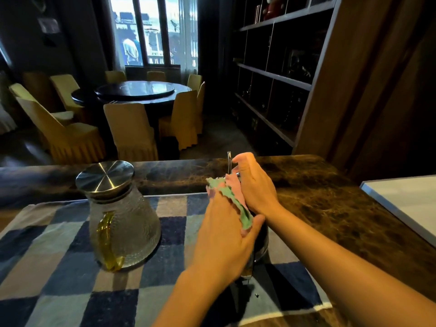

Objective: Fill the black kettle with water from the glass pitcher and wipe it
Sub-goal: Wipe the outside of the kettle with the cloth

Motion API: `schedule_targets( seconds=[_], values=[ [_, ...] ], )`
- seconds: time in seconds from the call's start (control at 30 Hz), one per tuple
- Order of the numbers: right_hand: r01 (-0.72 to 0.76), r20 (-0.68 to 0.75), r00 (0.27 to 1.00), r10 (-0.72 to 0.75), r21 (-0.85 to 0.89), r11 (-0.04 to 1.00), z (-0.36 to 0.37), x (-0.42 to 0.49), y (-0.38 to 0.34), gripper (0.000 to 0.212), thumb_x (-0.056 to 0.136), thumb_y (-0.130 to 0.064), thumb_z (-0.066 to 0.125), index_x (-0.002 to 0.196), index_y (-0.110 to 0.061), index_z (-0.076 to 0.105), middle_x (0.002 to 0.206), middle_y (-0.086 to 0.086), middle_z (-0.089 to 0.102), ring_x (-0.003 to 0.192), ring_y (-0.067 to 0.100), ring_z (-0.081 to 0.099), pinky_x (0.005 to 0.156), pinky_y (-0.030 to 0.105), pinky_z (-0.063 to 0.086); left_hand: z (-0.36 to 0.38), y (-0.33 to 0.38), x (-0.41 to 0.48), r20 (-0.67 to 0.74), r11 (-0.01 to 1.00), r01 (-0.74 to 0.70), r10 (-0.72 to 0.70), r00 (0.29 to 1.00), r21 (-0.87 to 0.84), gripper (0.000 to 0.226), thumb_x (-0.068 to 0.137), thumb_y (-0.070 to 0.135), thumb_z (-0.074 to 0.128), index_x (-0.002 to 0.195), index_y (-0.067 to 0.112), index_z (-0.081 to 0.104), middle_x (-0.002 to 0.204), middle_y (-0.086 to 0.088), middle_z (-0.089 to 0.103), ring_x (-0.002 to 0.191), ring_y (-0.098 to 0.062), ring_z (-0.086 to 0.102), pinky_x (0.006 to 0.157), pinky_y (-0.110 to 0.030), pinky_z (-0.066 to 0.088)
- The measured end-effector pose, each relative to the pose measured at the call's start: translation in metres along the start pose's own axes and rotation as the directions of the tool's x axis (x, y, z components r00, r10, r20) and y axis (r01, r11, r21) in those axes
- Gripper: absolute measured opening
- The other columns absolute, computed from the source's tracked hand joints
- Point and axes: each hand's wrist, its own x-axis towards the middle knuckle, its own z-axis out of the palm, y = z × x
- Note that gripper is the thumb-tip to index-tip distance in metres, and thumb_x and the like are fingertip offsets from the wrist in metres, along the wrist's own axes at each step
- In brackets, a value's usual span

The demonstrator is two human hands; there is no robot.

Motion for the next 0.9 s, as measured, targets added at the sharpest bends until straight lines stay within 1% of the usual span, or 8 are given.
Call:
schedule_targets(
  seconds=[0.1,0.17,0.27,0.33,0.43,0.6,0.77,0.9],
  values=[
    [-0.006,0.002,1.000,0.006,0.007,1.000,0.000,0.000,-0.001,0.038,0.102,-0.042,0.022,0.106,-0.018,0.052,0.097,-0.001,0.059,0.083,0.014,0.054,0.073,0.034,0.047,0.005,-0.006,0.001,-0.024,0.998,0.004,-0.005,1.000,-0.057,0.079,0.083,0.070,0.027,0.151,0.036,0.007,0.158,0.016,0.014,0.146,-0.004,0.011,0.120,-0.035,0.018],
    [-0.017,0.003,1.000,0.017,0.026,1.000,-0.001,0.000,-0.003,0.039,0.102,-0.044,0.021,0.103,-0.019,0.051,0.097,-0.002,0.059,0.086,0.016,0.055,0.078,0.038,0.048,0.007,-0.009,0.010,-0.069,0.973,0.086,-0.102,0.992,-0.212,0.076,0.081,0.068,0.035,0.148,0.037,0.019,0.151,0.018,0.028,0.141,0.000,0.025,0.114,-0.026,0.027],
    [-0.020,0.021,1.000,0.020,0.031,0.999,-0.004,-0.003,-0.006,0.041,0.102,-0.045,0.019,0.104,-0.019,0.051,0.100,-0.003,0.057,0.090,0.018,0.054,0.079,0.038,0.044,0.009,-0.016,0.035,-0.086,0.920,0.157,-0.200,0.976,-0.359,0.039,0.086,0.051,0.037,0.121,0.035,0.044,0.113,0.022,0.052,0.103,0.011,0.050,0.089,-0.014,0.040],
    [-0.028,0.032,0.999,0.027,0.031,0.999,-0.007,-0.003,-0.008,0.042,0.101,-0.045,0.020,0.105,-0.019,0.052,0.102,-0.004,0.056,0.092,0.019,0.054,0.077,0.035,0.040,0.010,-0.026,0.053,-0.098,0.884,0.139,-0.203,0.974,-0.446,0.031,0.097,0.039,0.034,0.109,0.021,0.055,0.101,0.004,0.062,0.093,0.001,0.058,0.086,-0.030,0.051],
    [-0.034,0.034,0.999,0.033,0.015,0.999,-0.006,-0.003,-0.007,0.042,0.101,-0.046,0.020,0.103,-0.019,0.052,0.102,-0.005,0.055,0.090,0.017,0.053,0.074,0.032,0.035,0.010,-0.040,0.067,0.024,0.660,0.270,-0.357,0.934,-0.701,0.048,0.099,0.047,0.027,0.106,0.017,0.064,0.102,-0.011,0.068,0.101,-0.018,0.063,0.097,-0.042,0.050],
    [0.000,0.013,1.000,0.000,-0.019,1.000,-0.005,-0.004,-0.005,0.049,0.095,-0.049,0.014,0.100,-0.019,0.053,0.101,-0.004,0.056,0.090,0.017,0.053,0.070,0.032,0.034,0.028,-0.069,0.056,-0.002,0.658,0.359,-0.480,0.877,-0.662,0.044,0.101,0.043,0.026,0.080,0.026,0.061,0.085,-0.001,0.064,0.092,-0.018,0.059,0.094,-0.039,0.047],
    [-0.013,0.014,1.000,0.014,-0.061,0.998,-0.002,-0.002,-0.004,0.029,0.098,-0.041,0.036,0.093,-0.022,0.057,0.096,-0.005,0.056,0.086,0.015,0.054,0.066,0.033,0.042,0.044,-0.090,0.020,-0.056,0.613,0.302,-0.495,0.867,-0.730,0.047,0.104,0.025,0.019,0.090,0.029,0.064,0.085,0.016,0.070,0.086,0.002,0.064,0.069,-0.006,0.047],
    [-0.019,0.035,0.999,0.023,-0.116,0.993,0.000,-0.001,-0.006,0.008,0.086,-0.039,0.054,0.088,-0.031,0.058,0.095,-0.010,0.052,0.086,0.010,0.053,0.070,0.031,0.049,0.038,-0.100,0.043,0.146,0.510,0.455,-0.534,0.833,-0.730,0.062,0.103,0.033,0.014,0.079,0.013,0.067,0.078,-0.003,0.068,0.082,-0.017,0.062,0.066,-0.016,0.050]
  ],
)
